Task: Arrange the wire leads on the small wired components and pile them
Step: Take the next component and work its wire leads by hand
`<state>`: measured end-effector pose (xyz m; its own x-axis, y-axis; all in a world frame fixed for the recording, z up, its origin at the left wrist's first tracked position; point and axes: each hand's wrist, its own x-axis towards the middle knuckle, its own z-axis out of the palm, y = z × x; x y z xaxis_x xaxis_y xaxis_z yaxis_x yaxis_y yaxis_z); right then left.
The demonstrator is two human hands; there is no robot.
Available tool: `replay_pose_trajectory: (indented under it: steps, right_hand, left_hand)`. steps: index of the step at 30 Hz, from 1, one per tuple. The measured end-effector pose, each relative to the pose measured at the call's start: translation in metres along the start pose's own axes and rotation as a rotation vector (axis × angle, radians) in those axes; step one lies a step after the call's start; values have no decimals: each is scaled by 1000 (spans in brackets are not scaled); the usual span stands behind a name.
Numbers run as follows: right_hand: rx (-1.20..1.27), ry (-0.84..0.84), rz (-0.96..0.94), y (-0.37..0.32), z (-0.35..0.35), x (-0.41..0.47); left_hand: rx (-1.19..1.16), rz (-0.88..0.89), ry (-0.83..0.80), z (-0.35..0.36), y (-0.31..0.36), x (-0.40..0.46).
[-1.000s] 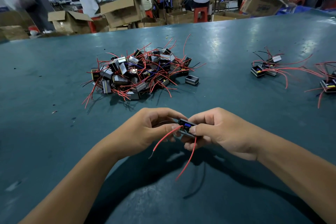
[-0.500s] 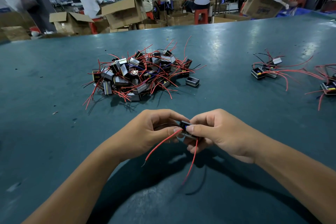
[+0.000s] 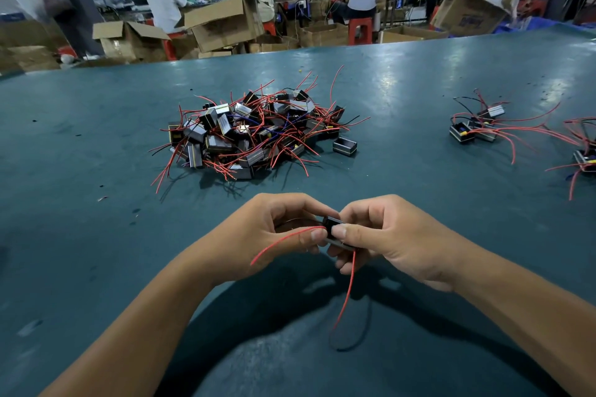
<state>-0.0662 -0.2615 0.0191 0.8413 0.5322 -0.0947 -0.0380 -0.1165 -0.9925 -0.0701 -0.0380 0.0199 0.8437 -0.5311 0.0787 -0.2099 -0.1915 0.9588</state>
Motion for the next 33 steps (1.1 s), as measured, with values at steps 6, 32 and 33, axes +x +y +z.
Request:
replay_pose_trajectory:
  steps: [6,32,33]
  right_hand:
    - [0,-3,-12,1,0,1]
    - [-703,122,-206,22,7,8]
    - [-725,125,-209,22,7,8]
  left_hand:
    - [17,9,33,-2,-1,1]
    - [597,-219,1010,-125,-81,6]
    - [605,-226,1007,-124,-83,9]
